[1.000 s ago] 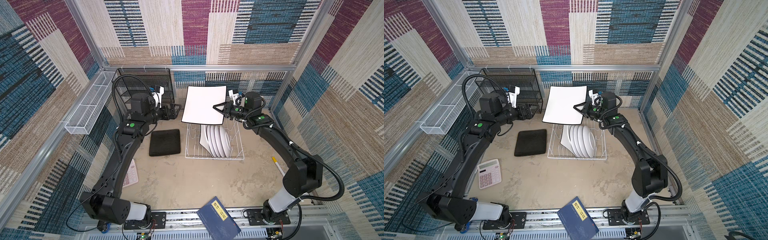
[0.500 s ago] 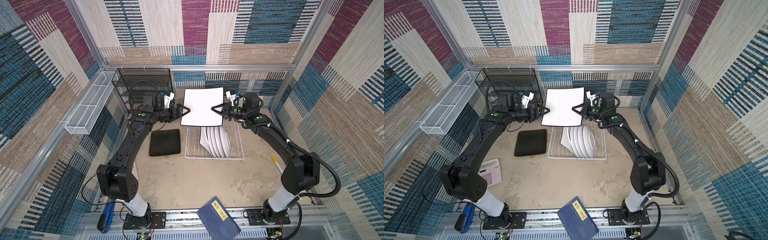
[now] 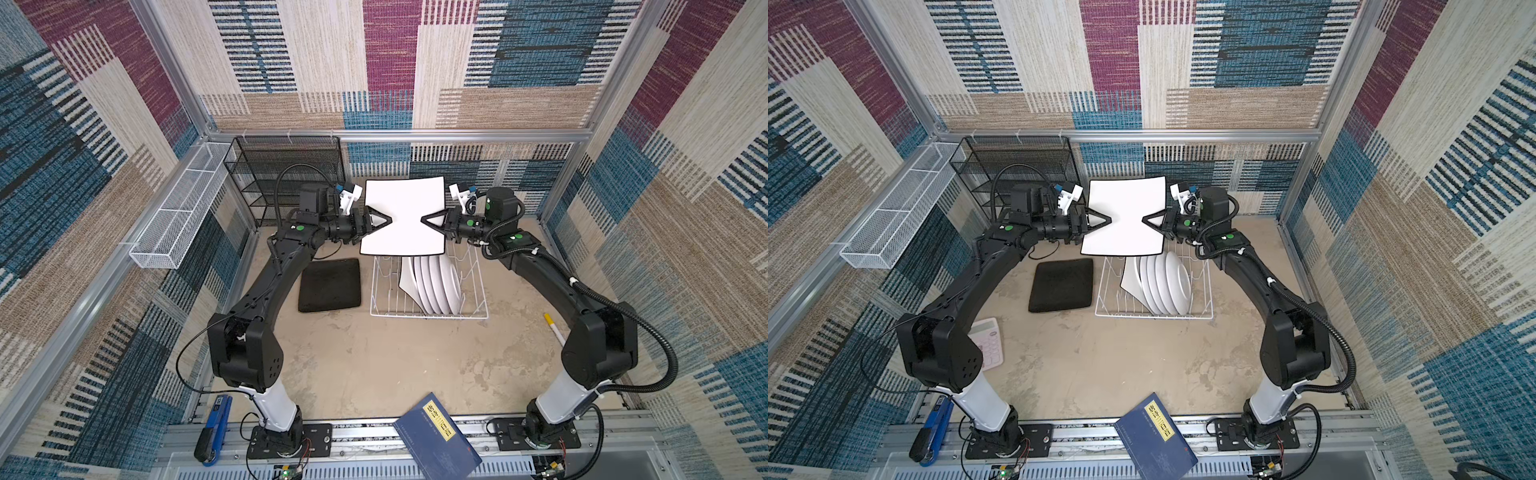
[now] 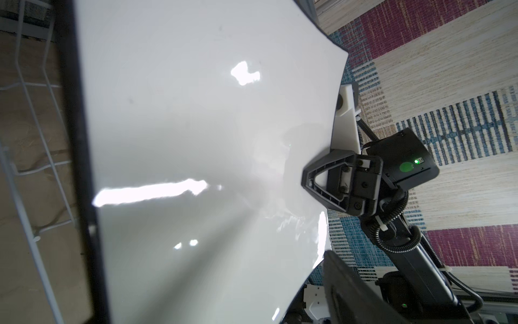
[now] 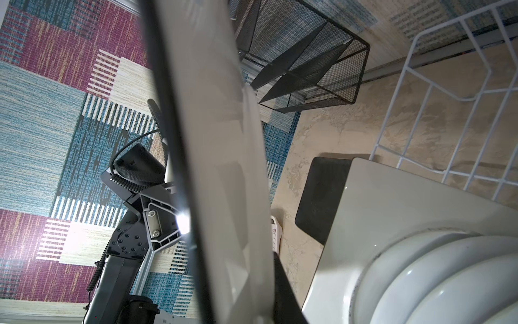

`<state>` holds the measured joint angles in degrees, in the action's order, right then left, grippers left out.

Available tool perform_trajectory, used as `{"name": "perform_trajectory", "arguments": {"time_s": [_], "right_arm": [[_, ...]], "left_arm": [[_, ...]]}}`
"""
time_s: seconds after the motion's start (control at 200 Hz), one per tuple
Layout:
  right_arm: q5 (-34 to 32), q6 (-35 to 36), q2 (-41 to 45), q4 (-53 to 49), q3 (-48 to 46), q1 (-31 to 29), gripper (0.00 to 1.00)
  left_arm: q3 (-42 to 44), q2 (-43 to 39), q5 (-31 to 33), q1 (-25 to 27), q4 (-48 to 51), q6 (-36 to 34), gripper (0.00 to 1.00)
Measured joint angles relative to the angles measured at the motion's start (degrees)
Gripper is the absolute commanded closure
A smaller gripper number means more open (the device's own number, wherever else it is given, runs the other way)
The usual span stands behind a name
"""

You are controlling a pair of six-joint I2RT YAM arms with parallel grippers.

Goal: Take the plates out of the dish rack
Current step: 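Grasp the white plate's far edge with the right gripper, holding it level, then open the right gripper and draw it back from the white plate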

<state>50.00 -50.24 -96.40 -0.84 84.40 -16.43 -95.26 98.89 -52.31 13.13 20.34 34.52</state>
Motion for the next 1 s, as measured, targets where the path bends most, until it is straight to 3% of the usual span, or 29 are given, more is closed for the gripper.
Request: {"name": "perform_trajectory", "arguments": {"time_s": [0.521, 0.721, 0.796, 1.002], "right_arm": [[5.0, 1.2, 0.0, 4.3, -2.7, 0.3, 1.00], [6.9, 0.7, -0.5, 6.2, -3.5, 0.5, 1.00], [7.7, 0.5, -0.9, 7.5, -3.5, 0.7, 0.95], [8.7, -0.5, -1.9, 8.6, -3.5, 0.8, 0.85]], "left_arm": [[5.8, -2.3, -2.5, 0.0, -2.1, 1.9, 0.64], [6.3, -3.4, -5.0, -0.2, -2.9, 4.3, 0.89], [6.3, -3.8, -7.3, -0.4, -4.3, 5.4, 1.00], [6.6, -4.1, -7.4, -0.6, -4.8, 5.7, 1.00]]}}
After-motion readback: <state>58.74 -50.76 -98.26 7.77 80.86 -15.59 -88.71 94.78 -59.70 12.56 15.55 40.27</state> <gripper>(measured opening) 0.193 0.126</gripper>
